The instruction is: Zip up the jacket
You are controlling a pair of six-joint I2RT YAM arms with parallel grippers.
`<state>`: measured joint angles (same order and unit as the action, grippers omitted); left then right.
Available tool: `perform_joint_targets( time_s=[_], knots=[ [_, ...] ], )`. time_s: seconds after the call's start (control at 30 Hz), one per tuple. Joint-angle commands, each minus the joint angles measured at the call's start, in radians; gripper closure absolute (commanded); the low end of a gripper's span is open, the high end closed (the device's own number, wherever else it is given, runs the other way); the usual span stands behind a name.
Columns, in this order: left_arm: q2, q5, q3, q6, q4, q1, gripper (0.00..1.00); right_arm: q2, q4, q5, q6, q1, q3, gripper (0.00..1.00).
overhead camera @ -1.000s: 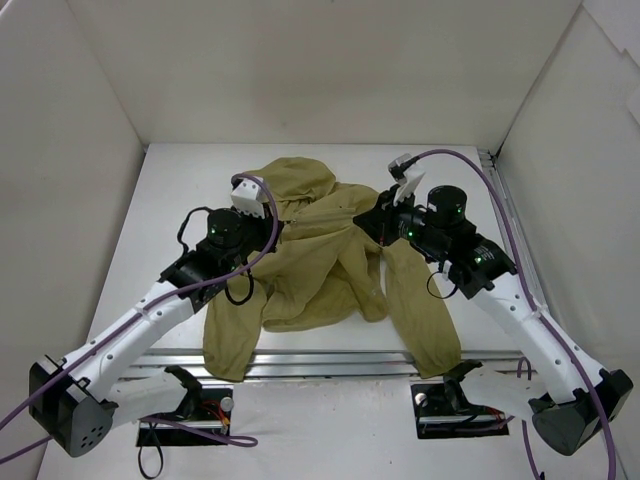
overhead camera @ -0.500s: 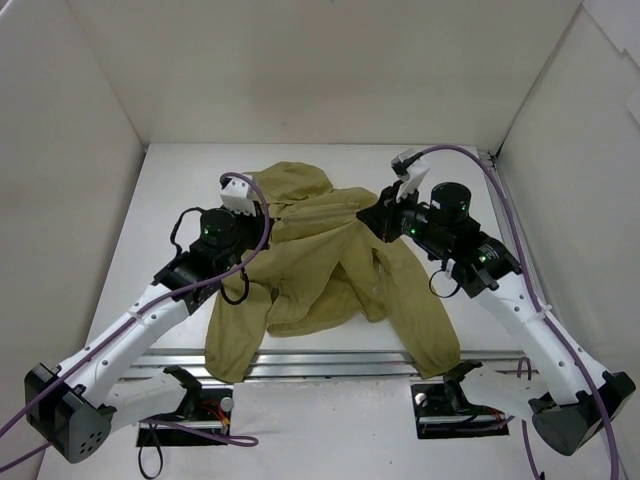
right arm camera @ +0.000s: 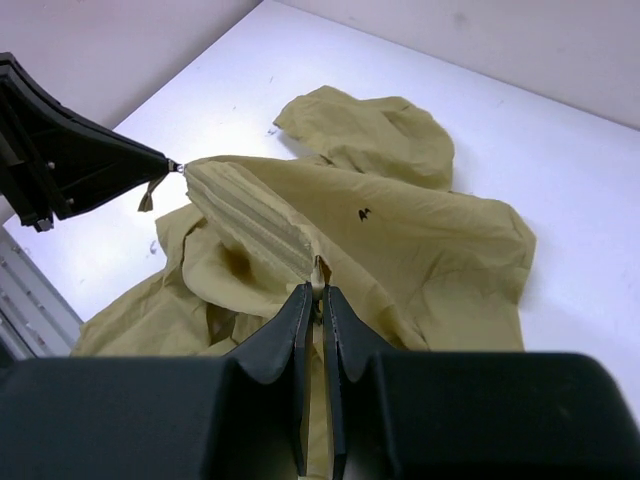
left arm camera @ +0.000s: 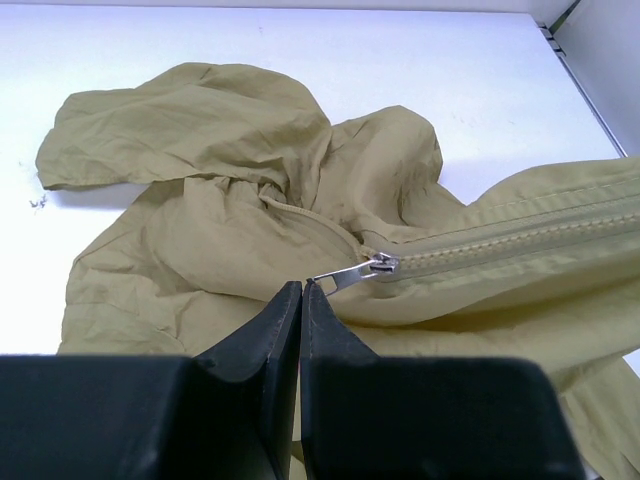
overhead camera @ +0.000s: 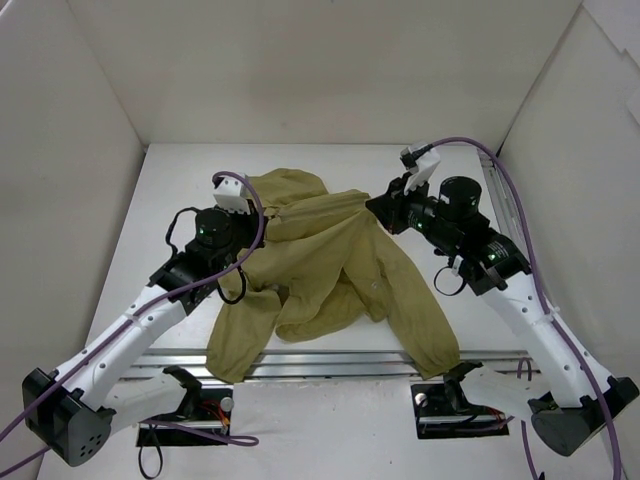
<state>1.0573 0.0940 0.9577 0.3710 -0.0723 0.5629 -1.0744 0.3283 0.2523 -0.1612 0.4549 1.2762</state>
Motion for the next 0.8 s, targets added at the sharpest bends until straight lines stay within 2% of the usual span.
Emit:
perform_joint_targets(
  time_s=[0.0,0.77],
  knots=[
    [-0.025,0.058,0.016,-0.006,0.003,-0.026,1.0,0.019,-0.063,-0.08,0.034,-0.025,0.078,1.0],
    [-0.022,0.042,0.032,0.0,0.003,-0.044,1.0,-0.044,-0.044,-0.151,0.089,-0.053,0.296,1.0]
  ],
)
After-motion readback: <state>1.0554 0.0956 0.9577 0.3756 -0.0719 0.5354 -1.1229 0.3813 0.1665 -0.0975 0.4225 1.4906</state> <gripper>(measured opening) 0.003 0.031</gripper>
